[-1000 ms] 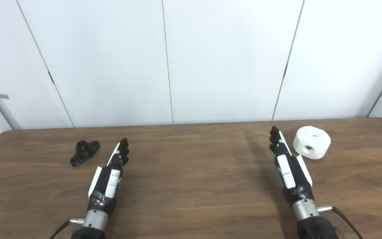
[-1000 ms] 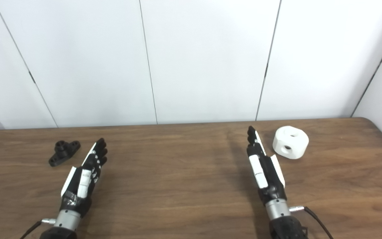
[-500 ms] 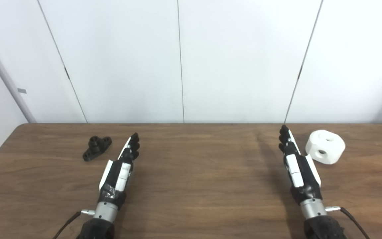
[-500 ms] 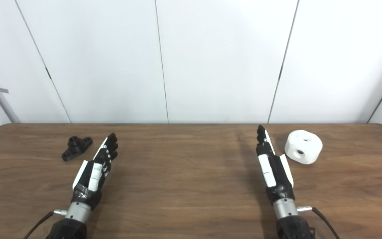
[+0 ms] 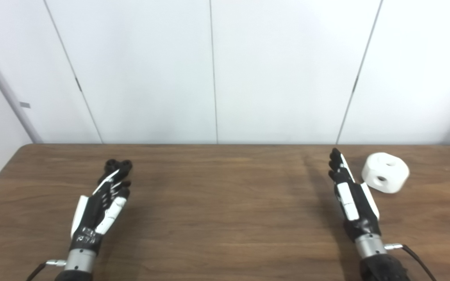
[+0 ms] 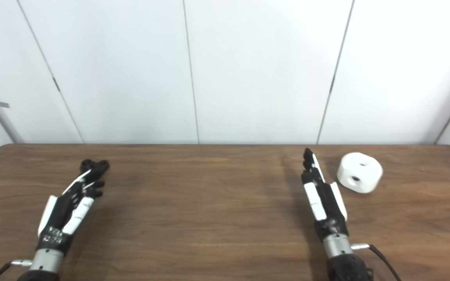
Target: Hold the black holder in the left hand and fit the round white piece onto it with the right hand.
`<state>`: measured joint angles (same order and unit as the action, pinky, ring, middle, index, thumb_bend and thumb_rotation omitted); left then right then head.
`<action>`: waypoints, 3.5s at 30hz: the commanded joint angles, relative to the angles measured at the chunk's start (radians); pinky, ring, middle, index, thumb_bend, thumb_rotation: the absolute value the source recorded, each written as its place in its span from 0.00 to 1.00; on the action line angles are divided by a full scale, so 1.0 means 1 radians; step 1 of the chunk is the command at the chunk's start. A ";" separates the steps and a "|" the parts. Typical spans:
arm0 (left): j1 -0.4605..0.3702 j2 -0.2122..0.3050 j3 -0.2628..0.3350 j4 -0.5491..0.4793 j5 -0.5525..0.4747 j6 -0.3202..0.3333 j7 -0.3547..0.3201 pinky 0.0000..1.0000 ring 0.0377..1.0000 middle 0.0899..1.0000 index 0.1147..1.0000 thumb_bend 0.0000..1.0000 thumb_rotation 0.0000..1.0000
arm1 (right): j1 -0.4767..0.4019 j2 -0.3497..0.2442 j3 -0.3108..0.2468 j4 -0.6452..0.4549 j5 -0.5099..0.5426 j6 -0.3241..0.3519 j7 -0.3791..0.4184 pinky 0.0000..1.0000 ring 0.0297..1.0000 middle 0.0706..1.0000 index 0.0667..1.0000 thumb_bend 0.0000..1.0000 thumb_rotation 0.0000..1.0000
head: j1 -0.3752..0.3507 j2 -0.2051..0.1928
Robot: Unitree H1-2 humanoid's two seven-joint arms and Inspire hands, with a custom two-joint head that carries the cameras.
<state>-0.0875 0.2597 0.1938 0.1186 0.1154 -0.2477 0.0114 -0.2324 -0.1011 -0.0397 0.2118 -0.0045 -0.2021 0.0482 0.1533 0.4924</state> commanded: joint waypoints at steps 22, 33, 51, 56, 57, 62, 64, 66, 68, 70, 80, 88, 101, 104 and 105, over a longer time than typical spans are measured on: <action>-0.066 0.073 0.045 0.097 0.414 -0.067 0.414 0.67 0.75 0.77 0.75 0.87 0.15 | 0.008 -0.023 0.006 0.038 0.054 -0.006 0.063 1.00 1.00 1.00 1.00 0.51 1.00 | 0.124 -0.009; -0.119 0.142 -0.020 0.162 0.342 0.078 0.255 0.81 0.88 0.88 0.85 0.90 0.25 | 0.012 -0.037 -0.001 0.034 0.094 0.004 0.086 1.00 1.00 1.00 1.00 0.52 0.99 | 0.165 -0.010; -0.209 0.252 -0.097 0.286 0.254 0.132 0.091 0.84 0.89 0.87 0.81 0.93 0.34 | 0.033 -0.035 -0.004 -0.030 0.115 0.026 0.088 1.00 1.00 1.00 1.00 0.47 1.00 | 0.179 -0.002; -0.245 0.264 -0.109 0.329 0.248 0.141 0.071 0.83 0.88 0.86 0.80 0.95 0.36 | 0.042 -0.039 -0.010 -0.043 0.140 0.017 0.104 1.00 1.00 1.00 1.00 0.45 1.00 | 0.190 -0.003; -0.251 0.266 -0.111 0.335 0.246 0.145 0.067 0.84 0.88 0.86 0.80 0.94 0.36 | 0.044 -0.039 -0.012 -0.044 0.144 0.011 0.107 1.00 1.00 1.00 1.00 0.44 1.00 | 0.193 -0.004; -0.279 0.277 -0.135 0.371 0.254 0.152 0.065 0.83 0.89 0.86 0.80 0.93 0.36 | 0.054 -0.045 -0.016 -0.061 0.132 0.001 0.104 1.00 1.00 1.00 1.00 0.45 1.00 | 0.195 -0.004; -0.291 0.282 -0.145 0.389 0.259 0.158 0.067 0.83 0.89 0.86 0.79 0.93 0.36 | 0.060 -0.048 -0.015 -0.074 0.114 0.002 0.096 1.00 1.00 1.00 1.00 0.44 1.00 | 0.195 -0.001; -0.304 0.289 -0.158 0.410 0.266 0.158 0.068 0.82 0.89 0.86 0.79 0.93 0.38 | 0.065 -0.049 -0.014 -0.093 0.103 0.010 0.090 1.00 1.00 1.00 1.00 0.44 1.00 | 0.194 -0.001; -0.318 0.295 -0.171 0.429 0.272 0.155 0.070 0.82 0.88 0.86 0.79 0.93 0.38 | 0.069 -0.050 -0.015 -0.111 0.099 0.021 0.089 1.00 1.00 1.00 1.00 0.44 1.00 | 0.193 0.001; -0.329 0.298 -0.179 0.443 0.271 0.147 0.068 0.81 0.88 0.85 0.78 0.93 0.37 | 0.072 -0.051 -0.016 -0.125 0.102 0.030 0.090 1.00 1.00 1.00 1.00 0.44 1.00 | 0.195 0.004; -0.372 0.317 -0.217 0.513 0.276 0.100 0.060 0.81 0.87 0.84 0.74 0.96 0.32 | 0.079 -0.040 -0.017 -0.165 0.120 0.048 0.091 1.00 1.00 1.00 1.00 0.44 1.00 | 0.184 0.014; -0.394 0.352 -0.277 0.549 0.323 0.075 0.063 0.83 0.86 0.83 0.72 0.98 0.36 | 0.090 -0.033 -0.018 -0.226 0.098 0.081 0.071 1.00 1.00 1.00 1.00 0.47 1.00 | 0.171 0.027; -0.415 0.389 -0.357 0.605 0.403 0.055 0.079 1.00 0.89 0.83 0.72 0.97 0.39 | 0.086 -0.034 -0.022 -0.240 0.111 0.089 0.067 1.00 1.00 1.00 1.00 0.52 1.00 | 0.162 0.032; -0.419 0.384 -0.360 0.617 0.402 0.046 0.085 1.00 0.89 0.82 0.72 0.98 0.39 | 0.084 -0.040 -0.022 -0.234 0.111 0.080 0.072 1.00 1.00 1.00 1.00 0.52 1.00 | 0.158 0.030; -0.421 0.382 -0.363 0.620 0.404 0.048 0.085 1.00 0.89 0.82 0.72 0.98 0.40 | 0.084 -0.041 -0.023 -0.233 0.112 0.080 0.073 1.00 1.00 1.00 1.00 0.52 1.00 | 0.158 0.030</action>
<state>-0.4874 0.6179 -0.1592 0.7249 0.5053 -0.2093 0.1048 -0.1161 -0.1312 -0.0544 0.0078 0.0998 -0.1027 0.1201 0.3099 0.5216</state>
